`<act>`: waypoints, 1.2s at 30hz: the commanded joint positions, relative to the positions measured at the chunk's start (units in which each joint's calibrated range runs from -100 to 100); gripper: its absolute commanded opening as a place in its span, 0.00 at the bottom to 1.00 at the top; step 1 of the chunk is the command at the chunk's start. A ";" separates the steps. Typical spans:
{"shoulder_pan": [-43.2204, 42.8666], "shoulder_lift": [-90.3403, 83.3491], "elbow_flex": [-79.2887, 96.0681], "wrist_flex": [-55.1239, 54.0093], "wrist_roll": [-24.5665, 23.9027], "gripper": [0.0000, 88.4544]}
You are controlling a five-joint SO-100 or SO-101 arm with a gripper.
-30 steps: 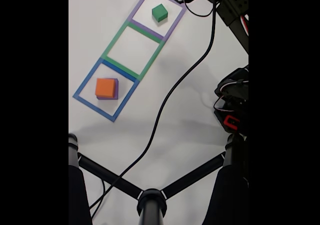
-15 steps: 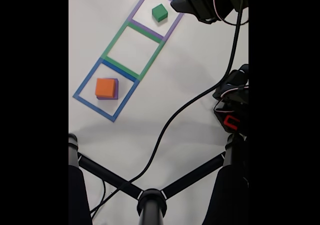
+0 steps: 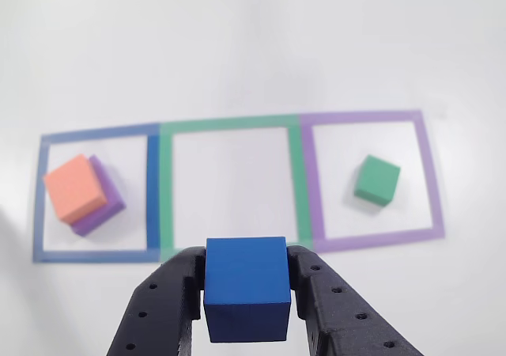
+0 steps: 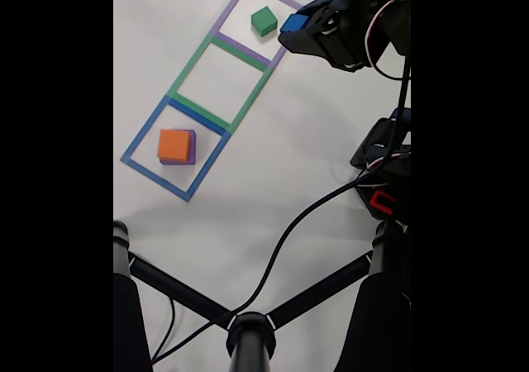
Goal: Tower of hanoi
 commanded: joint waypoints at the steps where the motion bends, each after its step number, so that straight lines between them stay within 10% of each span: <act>1: 0.92 -3.77 16.14 -15.00 0.00 0.02; 24: -2.51 17.14 82.02 -117.46 0.00 0.03; 36: -2.74 43.27 80.39 -142.15 0.00 0.03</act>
